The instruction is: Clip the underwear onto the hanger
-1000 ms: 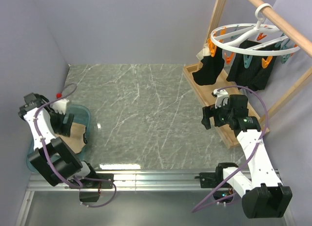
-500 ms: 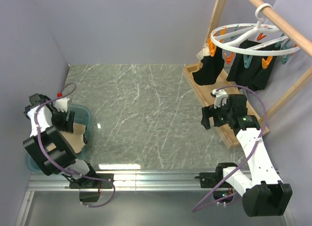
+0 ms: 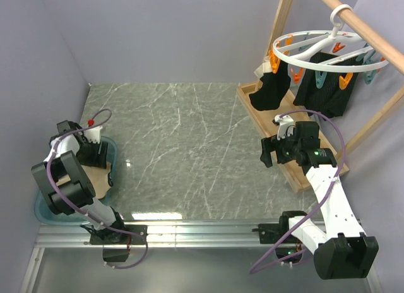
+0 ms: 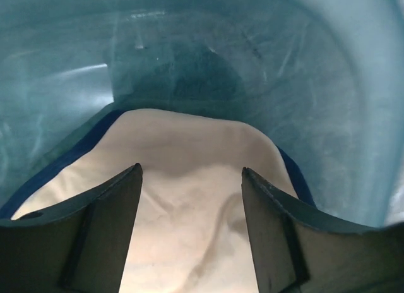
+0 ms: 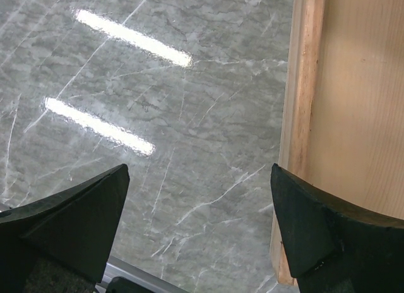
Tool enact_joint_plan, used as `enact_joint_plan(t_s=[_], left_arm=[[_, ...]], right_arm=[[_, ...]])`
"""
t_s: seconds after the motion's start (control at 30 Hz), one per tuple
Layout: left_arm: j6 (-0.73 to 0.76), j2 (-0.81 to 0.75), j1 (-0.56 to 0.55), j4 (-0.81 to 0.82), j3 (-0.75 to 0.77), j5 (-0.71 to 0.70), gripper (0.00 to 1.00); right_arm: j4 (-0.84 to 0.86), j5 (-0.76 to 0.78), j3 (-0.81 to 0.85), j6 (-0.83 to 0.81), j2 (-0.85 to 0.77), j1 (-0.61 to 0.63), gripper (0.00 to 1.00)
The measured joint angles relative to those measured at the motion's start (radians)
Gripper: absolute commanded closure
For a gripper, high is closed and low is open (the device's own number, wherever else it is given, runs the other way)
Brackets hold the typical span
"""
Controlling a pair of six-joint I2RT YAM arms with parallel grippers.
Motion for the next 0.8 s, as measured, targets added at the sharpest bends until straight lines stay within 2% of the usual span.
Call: enact_joint_plan(t_s=[0.07, 0.13, 0.17, 0.33, 0.37, 0.43, 0.6, 0.8], left_arm=[[-0.007, 0.014, 0.000, 0.019, -0.017, -0.008, 0.34], [-0.010, 0.015, 0.000, 0.048, -0.035, -0.019, 0.42], [-0.011, 0.014, 0.000, 0.057, -0.039, -0.023, 0.52], [-0.003, 0.001, 0.001, 0.096, -0.061, -0.043, 0.80], [-0.002, -0.003, 0.000, 0.092, -0.064, -0.044, 0.90], [-0.003, -0.013, 0.000, 0.068, -0.064, -0.044, 0.99], [-0.002, -0.084, 0.000, -0.108, 0.023, -0.039, 1.00], [-0.010, -0.185, -0.026, -0.303, 0.412, 0.051, 1.00]], right_arm=[[-0.002, 0.000, 0.000, 0.000, 0.000, 0.000, 0.00], [-0.002, 0.000, 0.000, 0.000, 0.000, 0.000, 0.00], [-0.002, 0.000, 0.000, 0.000, 0.000, 0.000, 0.00], [-0.002, 0.000, 0.000, 0.000, 0.000, 0.002, 0.00], [-0.002, 0.000, 0.000, 0.000, 0.000, 0.002, 0.00], [-0.002, 0.000, 0.000, 0.000, 0.000, 0.002, 0.00], [-0.002, 0.000, 0.000, 0.000, 0.000, 0.002, 0.00], [-0.001, -0.005, 0.014, 0.002, 0.000, 0.002, 0.00]])
